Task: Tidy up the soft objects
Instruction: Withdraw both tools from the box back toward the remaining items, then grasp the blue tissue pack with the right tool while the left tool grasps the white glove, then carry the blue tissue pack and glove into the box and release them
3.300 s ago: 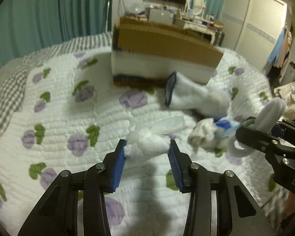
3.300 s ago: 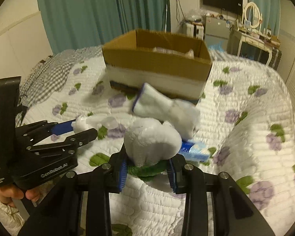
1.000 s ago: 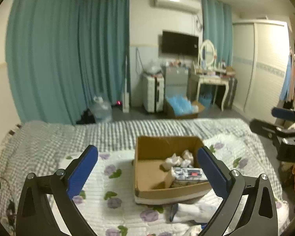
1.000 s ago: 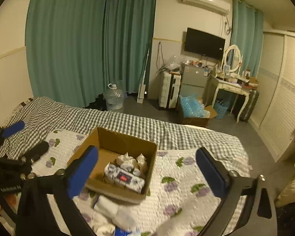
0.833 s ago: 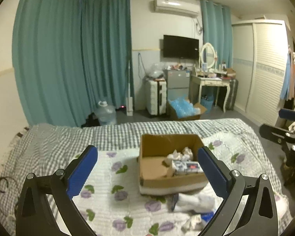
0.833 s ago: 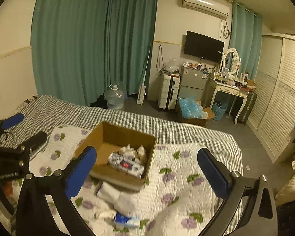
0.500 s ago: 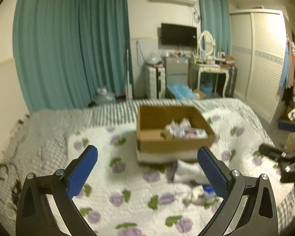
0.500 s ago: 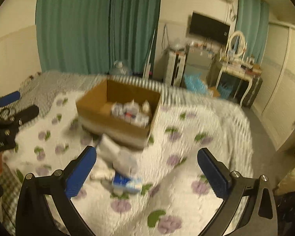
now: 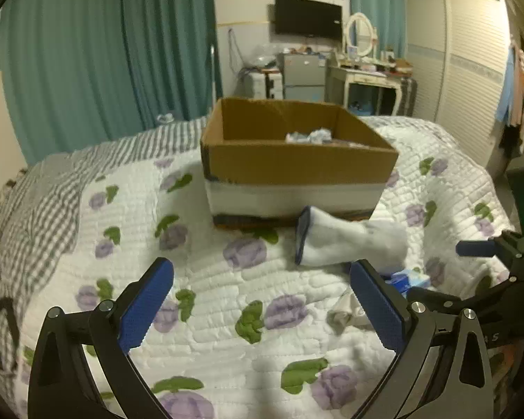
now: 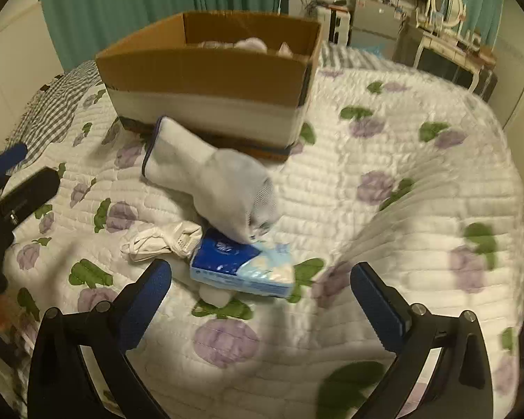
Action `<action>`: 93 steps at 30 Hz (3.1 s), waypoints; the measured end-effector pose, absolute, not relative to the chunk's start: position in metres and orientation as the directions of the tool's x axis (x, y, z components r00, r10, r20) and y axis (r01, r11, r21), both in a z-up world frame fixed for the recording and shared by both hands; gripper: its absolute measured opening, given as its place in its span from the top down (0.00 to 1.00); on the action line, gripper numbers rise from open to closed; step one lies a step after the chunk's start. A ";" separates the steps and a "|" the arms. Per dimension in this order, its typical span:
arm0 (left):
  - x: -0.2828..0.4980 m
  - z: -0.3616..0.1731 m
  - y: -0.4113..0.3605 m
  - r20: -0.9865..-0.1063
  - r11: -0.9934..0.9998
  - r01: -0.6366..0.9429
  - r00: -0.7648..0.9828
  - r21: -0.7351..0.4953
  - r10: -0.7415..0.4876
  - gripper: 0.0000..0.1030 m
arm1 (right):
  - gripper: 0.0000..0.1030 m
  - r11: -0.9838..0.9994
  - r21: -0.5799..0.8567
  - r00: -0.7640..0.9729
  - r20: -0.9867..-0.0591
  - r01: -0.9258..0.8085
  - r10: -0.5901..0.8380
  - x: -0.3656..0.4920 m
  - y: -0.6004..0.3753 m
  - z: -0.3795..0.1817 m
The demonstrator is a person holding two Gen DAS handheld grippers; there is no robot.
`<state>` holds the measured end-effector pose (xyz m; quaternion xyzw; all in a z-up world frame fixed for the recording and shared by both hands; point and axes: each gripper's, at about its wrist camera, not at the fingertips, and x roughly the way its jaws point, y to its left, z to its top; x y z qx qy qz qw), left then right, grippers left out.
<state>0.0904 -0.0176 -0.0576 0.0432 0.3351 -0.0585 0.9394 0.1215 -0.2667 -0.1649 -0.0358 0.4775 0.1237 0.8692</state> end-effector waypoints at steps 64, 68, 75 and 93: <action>0.099 -0.126 -0.064 -0.772 0.946 0.308 0.575 -0.101 -0.270 0.72 | 0.29 0.986 0.093 0.603 -0.782 -0.138 0.158 0.107 -0.294 -0.155; 0.086 -0.114 -0.052 -0.761 0.945 0.305 0.585 -0.115 -0.281 0.72 | 0.29 0.986 0.075 0.621 -0.769 -0.151 0.153 0.098 -0.288 -0.147; 0.064 -0.081 -0.039 -0.720 0.947 0.308 0.635 -0.096 -0.279 0.72 | 0.29 0.984 0.045 0.661 -0.735 -0.173 0.150 0.076 -0.278 -0.121; 0.076 0.020 -0.015 -0.587 0.962 0.270 0.775 -0.026 -0.233 0.72 | 0.29 0.960 0.016 0.784 -0.573 -0.280 0.238 0.090 -0.242 -0.004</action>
